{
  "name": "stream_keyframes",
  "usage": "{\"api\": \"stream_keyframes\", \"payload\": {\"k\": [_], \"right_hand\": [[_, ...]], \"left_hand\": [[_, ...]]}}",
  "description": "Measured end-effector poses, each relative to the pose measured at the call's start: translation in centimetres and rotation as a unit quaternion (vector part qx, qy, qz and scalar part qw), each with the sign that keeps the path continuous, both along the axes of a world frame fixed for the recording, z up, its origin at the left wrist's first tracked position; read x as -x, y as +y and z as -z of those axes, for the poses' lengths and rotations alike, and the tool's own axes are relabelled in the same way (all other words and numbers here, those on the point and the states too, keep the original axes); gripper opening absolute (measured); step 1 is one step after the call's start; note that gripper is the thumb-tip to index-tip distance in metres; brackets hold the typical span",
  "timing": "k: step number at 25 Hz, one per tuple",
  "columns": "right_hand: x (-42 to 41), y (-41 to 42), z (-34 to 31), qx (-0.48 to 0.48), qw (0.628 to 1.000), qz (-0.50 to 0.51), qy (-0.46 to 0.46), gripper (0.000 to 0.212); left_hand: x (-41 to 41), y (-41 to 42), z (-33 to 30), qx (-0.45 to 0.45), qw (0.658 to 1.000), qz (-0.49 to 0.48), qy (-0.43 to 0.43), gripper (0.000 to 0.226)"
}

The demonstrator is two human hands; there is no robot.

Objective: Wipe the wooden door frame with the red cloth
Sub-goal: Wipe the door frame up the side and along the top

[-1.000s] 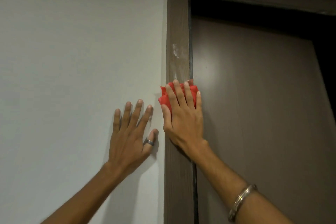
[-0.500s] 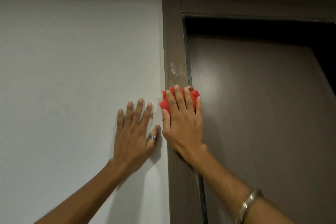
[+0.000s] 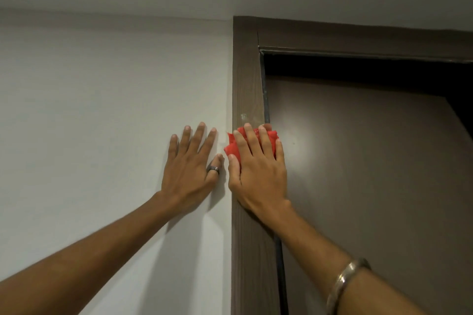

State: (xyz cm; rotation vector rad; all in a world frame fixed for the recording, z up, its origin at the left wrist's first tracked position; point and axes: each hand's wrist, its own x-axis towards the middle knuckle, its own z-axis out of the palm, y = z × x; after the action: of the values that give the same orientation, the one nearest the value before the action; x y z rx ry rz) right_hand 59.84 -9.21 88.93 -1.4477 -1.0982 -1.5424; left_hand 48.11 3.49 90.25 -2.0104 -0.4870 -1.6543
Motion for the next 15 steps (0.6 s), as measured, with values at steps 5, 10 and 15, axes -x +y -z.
{"api": "stream_keyframes", "payload": {"k": [5, 10, 15], "right_hand": [[0.7, -0.3, -7.6, 0.009, 1.000, 0.018, 0.007, 0.060], [-0.3, 0.5, -3.6, -0.011, 1.000, 0.008, -0.007, 0.065], [-0.6, 0.7, -5.4, -0.009, 0.999, 0.021, -0.023, 0.063]], "left_hand": [[-0.1, -0.2, -0.9, 0.004, 1.000, 0.002, -0.019, 0.079], [-0.1, 0.0, 0.1, 0.003, 1.000, -0.015, -0.024, 0.079], [-0.2, 0.3, -1.0, 0.002, 1.000, -0.009, -0.030, 0.076]]}}
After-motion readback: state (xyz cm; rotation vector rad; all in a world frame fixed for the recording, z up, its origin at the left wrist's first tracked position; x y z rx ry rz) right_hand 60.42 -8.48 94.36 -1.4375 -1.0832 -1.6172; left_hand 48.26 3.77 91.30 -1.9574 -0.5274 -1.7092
